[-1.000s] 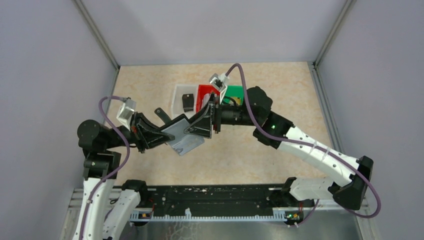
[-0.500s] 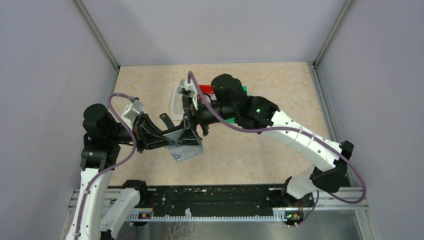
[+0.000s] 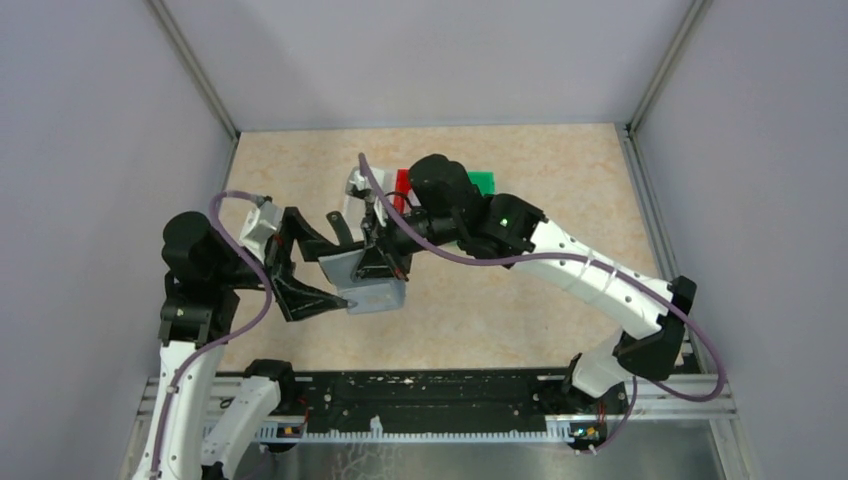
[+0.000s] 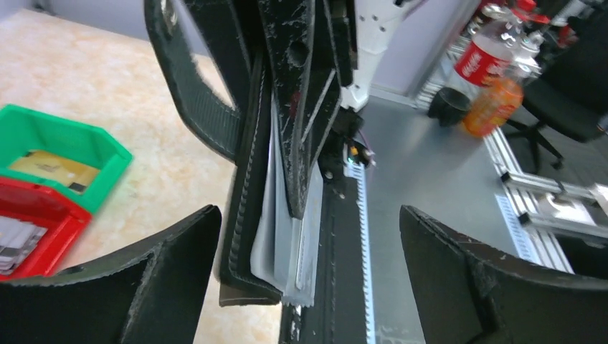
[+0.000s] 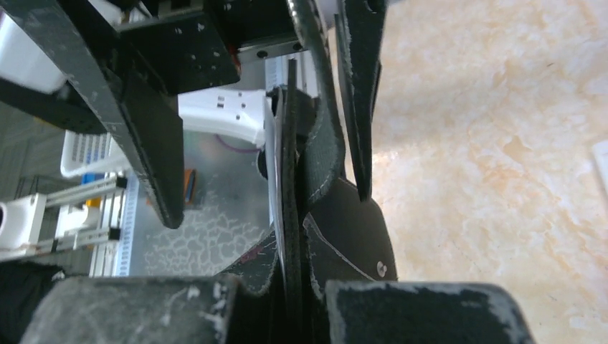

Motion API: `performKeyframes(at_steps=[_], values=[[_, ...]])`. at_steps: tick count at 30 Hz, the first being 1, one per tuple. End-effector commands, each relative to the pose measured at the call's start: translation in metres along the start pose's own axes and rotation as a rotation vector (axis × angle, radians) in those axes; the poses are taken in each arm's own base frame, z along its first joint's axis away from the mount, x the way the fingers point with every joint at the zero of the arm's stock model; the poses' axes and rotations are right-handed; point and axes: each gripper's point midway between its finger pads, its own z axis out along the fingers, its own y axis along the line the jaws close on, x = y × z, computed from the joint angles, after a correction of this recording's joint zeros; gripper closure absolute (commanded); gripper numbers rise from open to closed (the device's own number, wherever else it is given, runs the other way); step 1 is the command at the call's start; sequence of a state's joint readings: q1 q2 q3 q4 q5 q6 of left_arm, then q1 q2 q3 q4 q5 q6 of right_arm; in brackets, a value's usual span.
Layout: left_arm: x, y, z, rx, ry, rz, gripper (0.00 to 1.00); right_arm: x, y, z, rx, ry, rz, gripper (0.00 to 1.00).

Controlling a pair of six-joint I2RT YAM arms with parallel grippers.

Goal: Take the credit cards out of the card holder
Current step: Open the card holder.

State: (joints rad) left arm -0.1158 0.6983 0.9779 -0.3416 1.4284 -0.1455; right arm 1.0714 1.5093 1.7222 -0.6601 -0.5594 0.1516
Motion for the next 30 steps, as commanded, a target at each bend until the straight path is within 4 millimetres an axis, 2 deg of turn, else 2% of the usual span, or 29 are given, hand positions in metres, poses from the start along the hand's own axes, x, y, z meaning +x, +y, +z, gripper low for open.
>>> performKeyframes(at_steps=[1,3,6,9,14,19,22,27,30], values=[[-0.016,0.017,0.001,-0.135,-0.101,-0.032,0.01,-0.084,0.028,-0.052,-0.015,-0.406,-0.048,1.00],[-0.023,0.022,0.002,-0.162,-0.160,-0.055,0.01,-0.099,0.026,-0.067,-0.023,-0.540,0.019,1.00],[-0.032,0.019,0.004,-0.124,-0.210,-0.159,0.01,-0.108,0.030,-0.079,-0.100,-0.649,0.122,1.00],[-0.036,0.014,0.005,-0.078,-0.233,-0.221,0.01,-0.110,0.034,-0.080,-0.152,-0.694,0.174,1.00],[-0.041,0.007,0.004,-0.070,-0.262,-0.231,0.01,-0.115,0.038,-0.079,-0.219,-0.730,0.213,1.00],[-0.034,0.010,0.004,-0.098,-0.273,-0.223,0.01,-0.121,0.040,-0.076,-0.300,-0.758,0.267,1.00],[-0.031,0.006,0.003,-0.097,-0.273,-0.177,0.01,-0.125,0.041,-0.076,-0.346,-0.787,0.299,1.00],[-0.035,-0.007,0.001,-0.083,-0.292,-0.156,0.01,-0.133,0.035,-0.075,-0.377,-0.847,0.335,1.00],[-0.039,-0.015,0.001,-0.065,-0.301,-0.150,0.05,-0.132,0.029,-0.075,-0.381,-0.888,0.350,1.00]])
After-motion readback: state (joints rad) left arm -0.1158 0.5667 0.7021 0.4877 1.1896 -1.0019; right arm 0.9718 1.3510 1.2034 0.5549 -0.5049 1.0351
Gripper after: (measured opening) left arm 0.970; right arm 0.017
